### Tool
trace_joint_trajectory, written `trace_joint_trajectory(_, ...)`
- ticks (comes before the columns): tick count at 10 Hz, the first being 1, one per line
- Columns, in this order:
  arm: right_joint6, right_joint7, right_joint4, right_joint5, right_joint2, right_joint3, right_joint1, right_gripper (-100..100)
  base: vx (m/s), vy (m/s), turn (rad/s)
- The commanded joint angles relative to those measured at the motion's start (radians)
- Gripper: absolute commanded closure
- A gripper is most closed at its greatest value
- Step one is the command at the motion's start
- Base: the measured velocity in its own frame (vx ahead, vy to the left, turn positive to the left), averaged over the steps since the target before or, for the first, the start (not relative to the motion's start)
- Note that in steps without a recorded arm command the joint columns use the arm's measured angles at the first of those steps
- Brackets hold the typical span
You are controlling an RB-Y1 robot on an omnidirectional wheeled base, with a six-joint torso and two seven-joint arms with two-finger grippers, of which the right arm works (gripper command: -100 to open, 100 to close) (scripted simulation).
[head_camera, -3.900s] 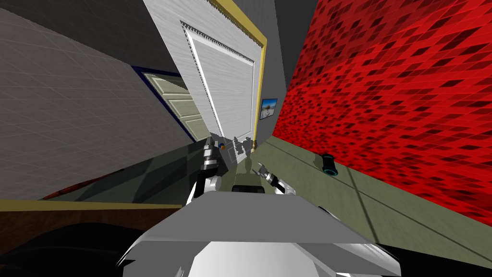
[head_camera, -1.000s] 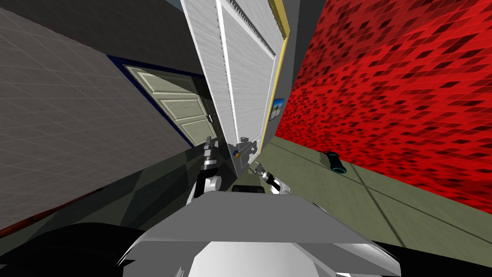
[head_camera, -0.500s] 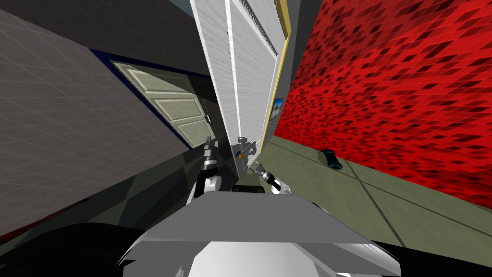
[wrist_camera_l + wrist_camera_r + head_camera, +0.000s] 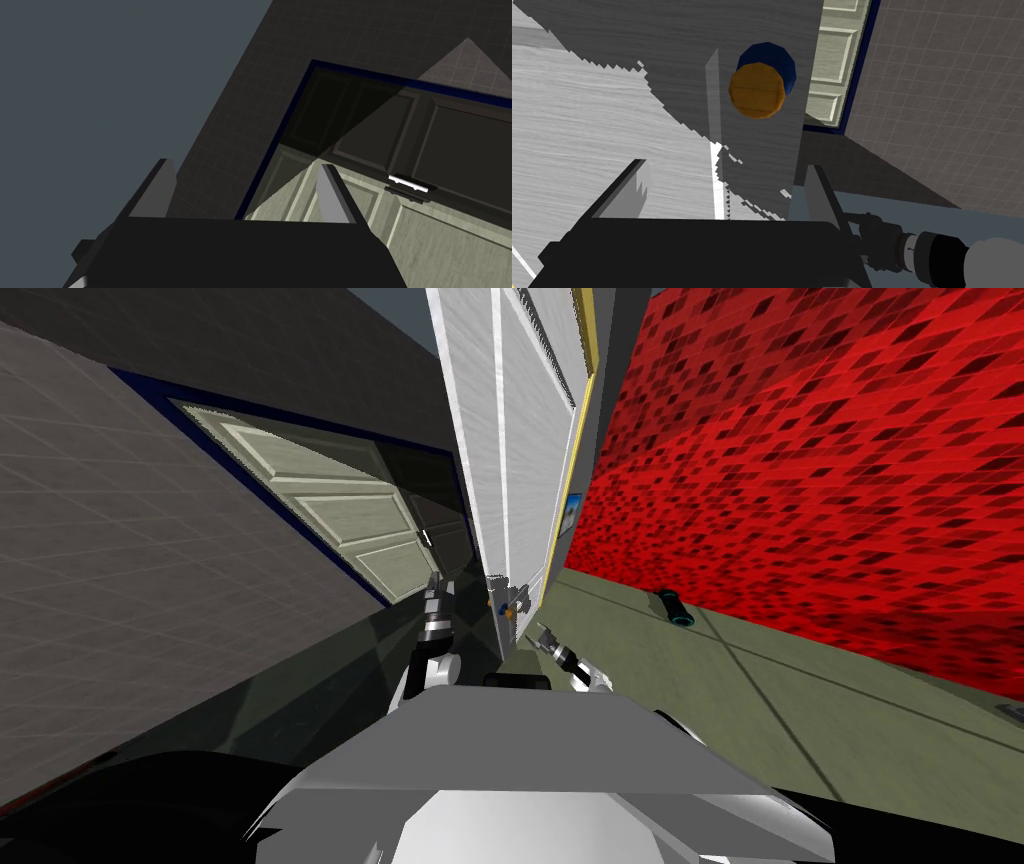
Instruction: Pull the door open
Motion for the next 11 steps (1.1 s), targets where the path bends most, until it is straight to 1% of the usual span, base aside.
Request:
trace_joint_trajectory(1,-0.019,0.003,0.018,-0.007,-0.01,-0.011,-0.002,-100,0.015,0.194,-0.011)
trace_joint_trajectory(4,-0.045,0.003,0.043,-0.021,-0.03,-0.031,-0.005,-100,0.046,0.205,0.023)
trace_joint_trajectory(7,-0.073,0.002,0.072,-0.037,-0.053,-0.054,-0.009,-100,0.082,0.183,0.155)
trace_joint_trajectory(9,-0.091,0.0,0.096,-0.051,-0.07,-0.071,-0.014,-100,0.075,0.111,0.236)
trace_joint_trajectory(11,-0.1,-0.001,0.111,-0.059,-0.081,-0.081,-0.019,-100,0.014,0.001,0.207)
